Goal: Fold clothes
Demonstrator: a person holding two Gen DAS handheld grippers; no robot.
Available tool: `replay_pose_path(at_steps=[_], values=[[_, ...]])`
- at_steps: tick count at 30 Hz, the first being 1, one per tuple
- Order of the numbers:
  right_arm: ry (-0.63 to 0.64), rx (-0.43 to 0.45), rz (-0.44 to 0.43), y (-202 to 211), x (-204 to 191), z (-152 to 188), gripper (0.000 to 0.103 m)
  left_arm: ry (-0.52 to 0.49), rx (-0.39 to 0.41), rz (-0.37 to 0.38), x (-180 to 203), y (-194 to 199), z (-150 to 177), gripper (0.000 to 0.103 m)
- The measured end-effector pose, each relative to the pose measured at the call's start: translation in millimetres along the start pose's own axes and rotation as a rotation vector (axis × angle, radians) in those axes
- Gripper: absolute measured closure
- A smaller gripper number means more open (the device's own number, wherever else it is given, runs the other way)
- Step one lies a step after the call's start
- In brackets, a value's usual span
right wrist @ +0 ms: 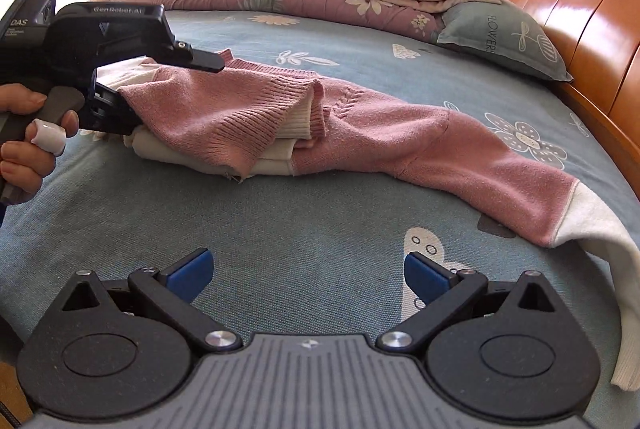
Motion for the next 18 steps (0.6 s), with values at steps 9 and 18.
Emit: replay_pose_path(at_steps=[9,18], values=[[-0.018,-0.001,0.017,10,4,2,0.000,-0.013,-0.053,-0.070,22,21,9,0.100],[-0.046,0.028,-0.032,35,5,2,0.000,-0.078,-0.089,-0.147,58,114,12,0.100]])
Point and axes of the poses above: each gripper's, at about its wrist camera, not at the fingertips, and y roughly against the way its jaws point, x to its right, z to its underside, the point moved 5 cm from there along -y, roughly the way its jaws point, and after that the axes turned 15 degrees about z, right-handed, at the moved point
